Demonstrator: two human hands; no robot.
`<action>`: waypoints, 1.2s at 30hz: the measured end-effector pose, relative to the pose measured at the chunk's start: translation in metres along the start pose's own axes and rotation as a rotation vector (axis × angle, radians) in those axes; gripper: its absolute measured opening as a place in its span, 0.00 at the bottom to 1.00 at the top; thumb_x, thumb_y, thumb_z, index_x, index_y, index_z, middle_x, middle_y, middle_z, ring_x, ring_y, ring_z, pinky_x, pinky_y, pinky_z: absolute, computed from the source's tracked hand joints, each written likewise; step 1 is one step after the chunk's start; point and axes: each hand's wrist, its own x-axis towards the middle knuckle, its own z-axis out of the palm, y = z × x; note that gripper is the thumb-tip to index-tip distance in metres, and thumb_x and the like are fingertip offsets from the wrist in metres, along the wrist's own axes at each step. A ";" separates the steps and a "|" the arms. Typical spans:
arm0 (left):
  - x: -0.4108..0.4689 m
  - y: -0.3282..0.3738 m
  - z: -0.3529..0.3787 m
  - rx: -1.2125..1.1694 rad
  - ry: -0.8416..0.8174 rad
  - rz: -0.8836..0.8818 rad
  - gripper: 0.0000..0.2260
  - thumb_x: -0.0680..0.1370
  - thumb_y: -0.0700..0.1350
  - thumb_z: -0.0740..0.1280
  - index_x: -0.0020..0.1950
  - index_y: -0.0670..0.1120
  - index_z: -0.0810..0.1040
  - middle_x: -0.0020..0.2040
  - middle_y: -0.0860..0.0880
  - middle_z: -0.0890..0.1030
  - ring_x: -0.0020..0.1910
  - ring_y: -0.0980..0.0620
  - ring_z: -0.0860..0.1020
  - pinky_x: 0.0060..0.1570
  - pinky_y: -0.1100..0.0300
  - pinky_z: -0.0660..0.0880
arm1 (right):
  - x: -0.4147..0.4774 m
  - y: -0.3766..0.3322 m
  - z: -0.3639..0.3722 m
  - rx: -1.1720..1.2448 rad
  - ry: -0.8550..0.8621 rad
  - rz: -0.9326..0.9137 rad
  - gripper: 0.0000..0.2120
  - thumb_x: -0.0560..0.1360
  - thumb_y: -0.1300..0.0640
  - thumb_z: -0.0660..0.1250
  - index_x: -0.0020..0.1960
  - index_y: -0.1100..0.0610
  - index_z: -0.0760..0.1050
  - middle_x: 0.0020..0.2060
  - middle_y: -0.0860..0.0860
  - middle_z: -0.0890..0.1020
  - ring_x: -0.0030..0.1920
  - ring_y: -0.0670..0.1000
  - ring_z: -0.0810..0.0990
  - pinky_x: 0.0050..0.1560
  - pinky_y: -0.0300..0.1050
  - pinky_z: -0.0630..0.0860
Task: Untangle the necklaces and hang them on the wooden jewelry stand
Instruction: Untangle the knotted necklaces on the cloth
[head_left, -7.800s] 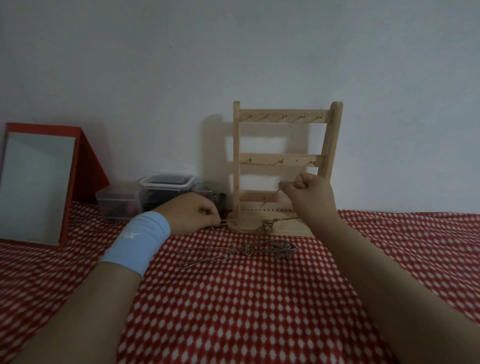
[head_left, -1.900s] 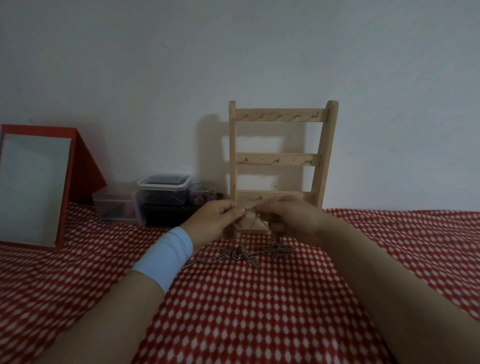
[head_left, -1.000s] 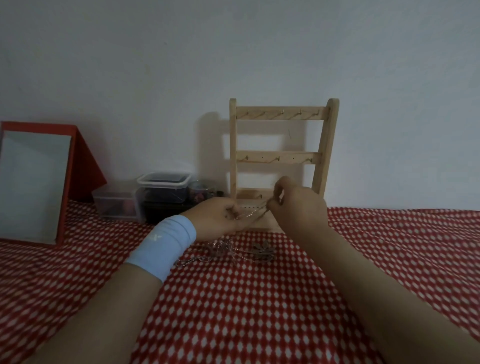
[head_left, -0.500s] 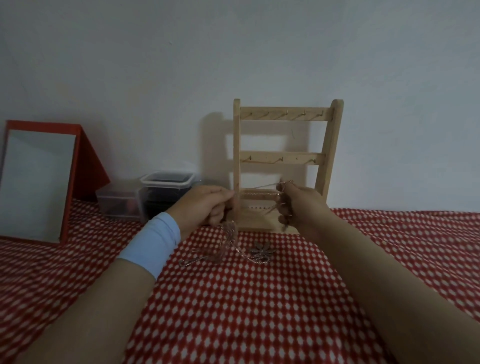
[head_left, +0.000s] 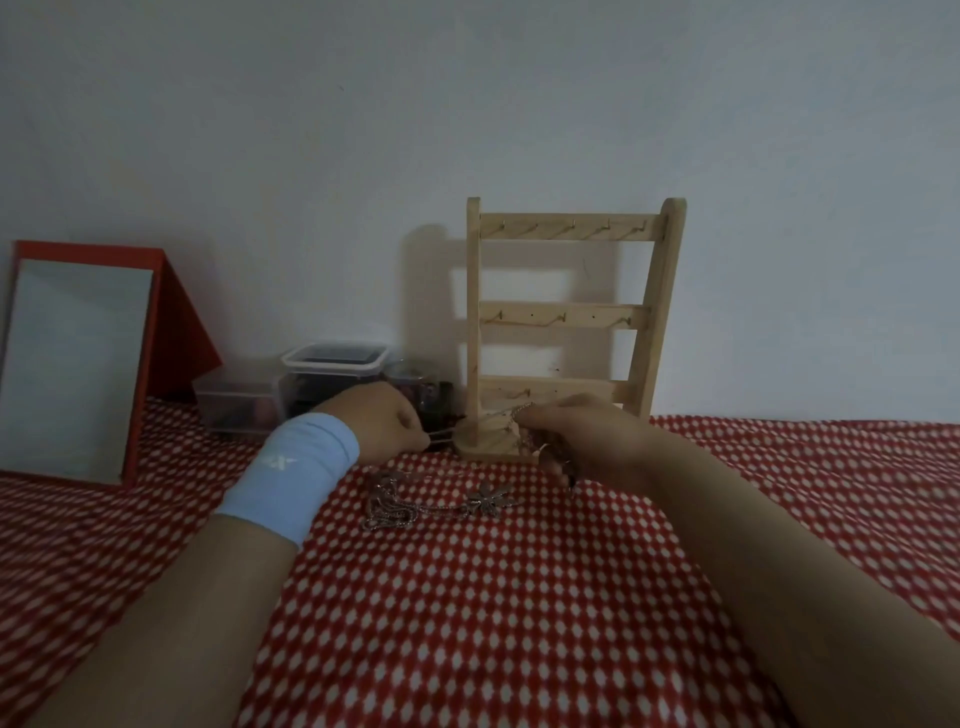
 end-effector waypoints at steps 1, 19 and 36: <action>0.001 0.004 0.005 0.001 0.039 0.044 0.08 0.77 0.49 0.69 0.51 0.50 0.85 0.49 0.56 0.82 0.51 0.55 0.79 0.57 0.60 0.73 | 0.000 0.000 0.000 0.038 -0.045 0.022 0.13 0.83 0.52 0.64 0.49 0.62 0.79 0.32 0.51 0.82 0.30 0.48 0.74 0.38 0.44 0.72; 0.009 0.032 0.040 -0.625 0.096 0.311 0.03 0.78 0.42 0.68 0.49 0.50 0.78 0.43 0.48 0.86 0.46 0.51 0.84 0.53 0.58 0.77 | 0.006 0.004 -0.015 0.074 -0.107 0.122 0.16 0.82 0.53 0.64 0.60 0.65 0.80 0.43 0.56 0.85 0.38 0.52 0.81 0.42 0.45 0.78; 0.010 0.042 0.050 -0.493 0.027 0.267 0.13 0.82 0.42 0.58 0.43 0.53 0.78 0.44 0.51 0.79 0.46 0.53 0.77 0.53 0.57 0.73 | 0.006 0.006 -0.011 -0.343 -0.031 0.080 0.14 0.82 0.46 0.64 0.55 0.57 0.79 0.49 0.52 0.85 0.41 0.51 0.86 0.42 0.45 0.80</action>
